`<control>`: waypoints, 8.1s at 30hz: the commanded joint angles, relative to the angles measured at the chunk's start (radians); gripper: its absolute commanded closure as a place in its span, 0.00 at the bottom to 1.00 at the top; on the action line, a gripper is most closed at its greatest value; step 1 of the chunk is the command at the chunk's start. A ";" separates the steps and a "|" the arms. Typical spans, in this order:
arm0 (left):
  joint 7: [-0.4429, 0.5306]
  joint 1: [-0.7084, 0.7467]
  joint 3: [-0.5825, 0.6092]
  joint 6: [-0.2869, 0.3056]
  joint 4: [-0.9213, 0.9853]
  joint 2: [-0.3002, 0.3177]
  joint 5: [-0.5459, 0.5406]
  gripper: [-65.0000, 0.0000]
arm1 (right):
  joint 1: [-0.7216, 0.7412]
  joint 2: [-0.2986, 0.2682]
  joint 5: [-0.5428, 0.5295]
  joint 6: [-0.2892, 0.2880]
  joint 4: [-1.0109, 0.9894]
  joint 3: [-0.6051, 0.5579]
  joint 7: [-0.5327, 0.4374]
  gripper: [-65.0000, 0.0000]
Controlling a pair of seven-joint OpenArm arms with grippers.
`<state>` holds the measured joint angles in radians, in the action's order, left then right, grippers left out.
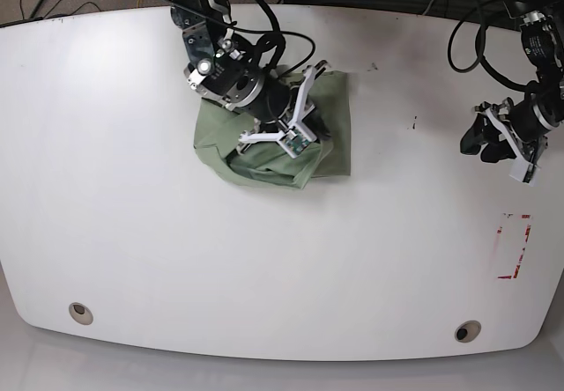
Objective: Layout the t-shirt on the table in an organized manner, then fold the t-shirt properly
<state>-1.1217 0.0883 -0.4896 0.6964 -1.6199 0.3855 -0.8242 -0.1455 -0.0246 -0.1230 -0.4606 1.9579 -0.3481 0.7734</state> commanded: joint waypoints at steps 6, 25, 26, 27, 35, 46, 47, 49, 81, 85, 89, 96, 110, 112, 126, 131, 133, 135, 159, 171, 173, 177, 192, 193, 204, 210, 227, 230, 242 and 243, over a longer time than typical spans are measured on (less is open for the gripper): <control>0.021 -0.014 0.033 0.002 -0.013 0.016 -0.020 0.56 | 0.016 0.033 -0.014 0.000 0.021 -0.085 -0.018 0.96; 0.021 -0.012 0.039 0.002 -0.013 0.013 -0.020 0.56 | 0.040 0.067 -0.016 0.000 -0.124 -0.093 -0.019 0.81; 0.021 -0.012 0.039 0.002 -0.013 0.013 -0.020 0.56 | 0.039 0.067 -0.014 0.000 -0.124 -0.095 -0.018 0.75; 0.021 -0.012 0.039 0.002 -0.013 0.013 -0.020 0.56 | 0.037 0.067 -0.014 0.000 -0.124 -0.099 -0.018 0.68; 0.039 -0.023 0.127 0.002 0.051 0.013 -0.019 0.56 | 0.037 0.033 -0.011 0.001 -0.104 -0.204 -0.016 0.25; 0.148 -0.048 0.386 0.002 0.119 -0.043 0.012 0.56 | 0.025 -0.031 -0.011 0.112 -0.055 -0.219 -0.016 0.25; 0.153 -0.048 0.398 0.002 0.119 -0.052 0.012 0.56 | 0.025 -0.036 -0.011 0.119 -0.055 -0.219 -0.016 0.25; 0.156 -0.048 0.423 0.002 0.119 -0.066 0.010 0.56 | 0.027 -0.044 -0.011 0.128 -0.056 -0.219 -0.016 0.25; 0.160 -0.190 0.438 0.002 0.350 -0.136 0.012 0.56 | 0.025 -0.090 -0.010 0.133 -0.231 -0.216 -0.162 0.58; 0.177 -0.209 0.440 0.002 0.387 -0.147 0.012 0.56 | 0.025 -0.090 -0.010 0.133 -0.231 -0.216 -0.162 0.62; 0.199 -0.227 0.441 0.002 0.432 -0.161 0.013 0.56 | 0.025 -0.090 -0.010 0.135 -0.228 -0.216 -0.164 0.82; 0.200 -0.278 0.441 0.002 0.519 -0.207 0.013 0.56 | 0.027 -0.090 -0.010 0.135 -0.225 -0.217 -0.164 0.98; 0.200 -0.308 0.441 0.002 0.545 -0.239 0.013 0.56 | 0.022 -0.084 -0.011 0.135 -0.183 -0.220 -0.159 0.98; 0.200 -0.308 0.441 0.002 0.545 -0.239 0.013 0.56 | 0.022 -0.082 -0.013 0.135 -0.168 -0.222 -0.157 0.98; 0.200 -0.336 0.432 0.002 0.544 -0.187 0.006 0.56 | 0.025 -0.041 -0.011 0.135 -0.153 -0.223 -0.102 0.97; 0.199 -0.339 0.392 0.002 0.542 -0.176 0.006 0.56 | 0.024 -0.044 -0.011 0.135 -0.156 -0.243 -0.102 0.97; 0.197 -0.348 0.383 0.002 0.542 -0.165 0.006 0.56 | 0.024 -0.047 -0.011 0.135 -0.154 -0.259 -0.102 0.97; 0.197 -0.355 0.383 0.002 0.542 -0.158 0.006 0.56 | 0.024 -0.047 -0.011 0.135 -0.154 -0.269 -0.102 0.97; 0.114 -0.359 0.323 0.002 0.370 -0.148 0.006 0.56 | 0.024 -0.047 -0.010 0.136 -0.176 -0.303 -0.102 0.40; -0.044 -0.295 0.159 0.002 0.155 -0.102 0.006 0.56 | 0.024 -0.113 -0.011 0.136 0.041 -0.216 -0.052 0.33; -0.062 -0.266 0.159 0.002 0.096 -0.096 0.006 0.56 | 0.025 -0.128 -0.016 0.135 0.042 -0.167 -0.052 0.33; -0.074 -0.195 0.187 0.002 -0.020 -0.090 0.009 0.56 | 0.031 -0.139 -0.016 0.128 0.039 -0.095 -0.056 0.33; -0.070 0.003 0.400 0.002 -0.201 -0.010 0.039 0.56 | 0.123 -0.174 -0.013 0.003 -0.076 0.096 -0.056 0.92; -0.070 0.003 0.411 0.002 -0.202 -0.010 0.050 0.56 | 0.129 -0.174 -0.011 0.000 -0.090 0.096 -0.058 0.92; -0.070 0.011 0.544 0.002 -0.198 -0.013 0.223 0.56 | 0.159 -0.180 -0.010 -0.037 -0.314 0.096 -0.246 0.93; -0.011 -0.012 0.616 0.002 -0.188 -0.039 0.319 0.56 | 0.151 -0.212 -0.010 -0.037 -0.452 0.096 -0.406 0.93; 0.121 -0.336 0.762 0.002 0.290 -0.121 0.382 0.56 | -0.022 -0.183 -0.010 -0.028 -0.392 0.140 -0.460 0.93; 0.183 -0.404 0.803 0.002 0.384 -0.121 0.382 0.56 | -0.044 -0.160 -0.010 -0.023 -0.369 0.146 -0.458 0.93; 0.288 -0.591 0.909 0.002 0.554 -0.168 0.375 0.56 | -0.067 -0.137 -0.011 0.064 -0.280 0.148 -0.414 0.93; 0.286 -0.603 0.909 0.002 0.551 -0.170 0.375 0.56 | -0.065 -0.133 -0.011 0.064 -0.272 0.148 -0.395 0.93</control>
<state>-0.8471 -0.4671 0.4236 0.6926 -1.0504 0.2104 -0.4271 -0.2207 -0.1604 -0.1333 -0.3912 1.6539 -0.2024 0.3767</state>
